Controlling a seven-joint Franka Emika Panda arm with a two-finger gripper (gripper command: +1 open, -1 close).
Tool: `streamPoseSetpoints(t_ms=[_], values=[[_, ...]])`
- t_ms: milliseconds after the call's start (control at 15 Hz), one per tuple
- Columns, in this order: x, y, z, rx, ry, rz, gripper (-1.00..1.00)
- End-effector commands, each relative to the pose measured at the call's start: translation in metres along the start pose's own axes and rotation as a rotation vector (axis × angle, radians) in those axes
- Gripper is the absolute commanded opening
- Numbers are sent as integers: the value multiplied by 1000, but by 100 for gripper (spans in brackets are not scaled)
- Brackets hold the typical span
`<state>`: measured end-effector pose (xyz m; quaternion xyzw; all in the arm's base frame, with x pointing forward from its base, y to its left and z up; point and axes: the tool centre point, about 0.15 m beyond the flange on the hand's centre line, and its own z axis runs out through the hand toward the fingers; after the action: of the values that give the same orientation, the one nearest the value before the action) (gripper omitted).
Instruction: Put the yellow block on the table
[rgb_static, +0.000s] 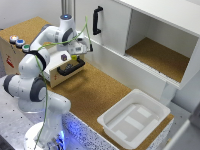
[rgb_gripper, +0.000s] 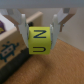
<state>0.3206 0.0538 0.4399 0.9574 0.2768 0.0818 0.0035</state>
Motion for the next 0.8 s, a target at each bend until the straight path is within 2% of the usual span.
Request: streamPoseSetpoints(t_ms=[0,133,267,533,733], values=[[-32,54,25,73,-98,260,-100],[-45,64,41,78,-157,364,-100],[-60,72,62,69,-189,461,-100],[-65,98,91,27,-203,530,-100],[-70,134,123,57,-230,586,-100]])
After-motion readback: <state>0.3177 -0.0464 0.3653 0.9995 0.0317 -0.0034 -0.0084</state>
